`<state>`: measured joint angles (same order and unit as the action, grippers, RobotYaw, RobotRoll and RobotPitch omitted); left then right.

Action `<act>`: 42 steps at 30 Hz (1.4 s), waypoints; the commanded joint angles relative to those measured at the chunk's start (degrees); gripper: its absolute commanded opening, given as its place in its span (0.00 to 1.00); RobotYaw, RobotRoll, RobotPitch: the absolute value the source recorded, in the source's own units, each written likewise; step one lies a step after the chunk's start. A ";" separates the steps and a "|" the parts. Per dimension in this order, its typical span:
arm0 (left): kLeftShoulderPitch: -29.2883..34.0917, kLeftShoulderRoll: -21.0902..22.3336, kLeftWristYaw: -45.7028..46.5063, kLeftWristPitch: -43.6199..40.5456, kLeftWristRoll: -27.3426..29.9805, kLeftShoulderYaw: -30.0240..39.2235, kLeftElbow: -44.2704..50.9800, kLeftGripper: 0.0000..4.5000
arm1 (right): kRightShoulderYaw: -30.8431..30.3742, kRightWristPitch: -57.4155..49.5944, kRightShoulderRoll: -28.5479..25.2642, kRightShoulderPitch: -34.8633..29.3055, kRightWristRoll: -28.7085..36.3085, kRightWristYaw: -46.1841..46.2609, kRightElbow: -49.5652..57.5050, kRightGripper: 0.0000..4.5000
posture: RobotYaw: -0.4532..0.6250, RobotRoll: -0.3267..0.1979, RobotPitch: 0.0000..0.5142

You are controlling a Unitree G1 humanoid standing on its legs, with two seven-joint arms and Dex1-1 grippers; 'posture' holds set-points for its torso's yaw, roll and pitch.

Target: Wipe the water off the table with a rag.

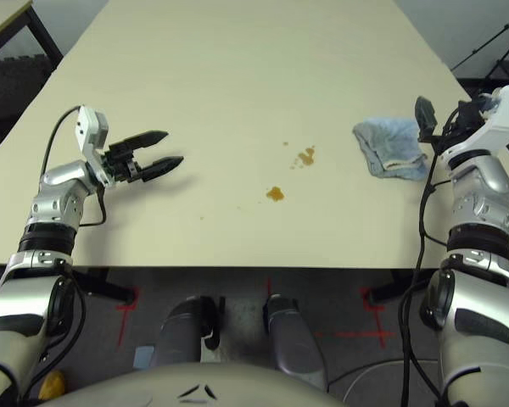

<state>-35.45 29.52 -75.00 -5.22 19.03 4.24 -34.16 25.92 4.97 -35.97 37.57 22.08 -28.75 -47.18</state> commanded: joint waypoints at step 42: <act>0.74 -0.70 -0.03 1.03 -0.17 -1.68 3.15 1.00 | -10.97 -31.80 -1.63 19.11 -12.11 5.84 -22.19 0.99 | 0.23 0.62 0.23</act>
<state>-35.29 28.21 -75.11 -3.72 18.33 2.26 -32.33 14.41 -26.27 -37.95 56.27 10.04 -23.61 -67.94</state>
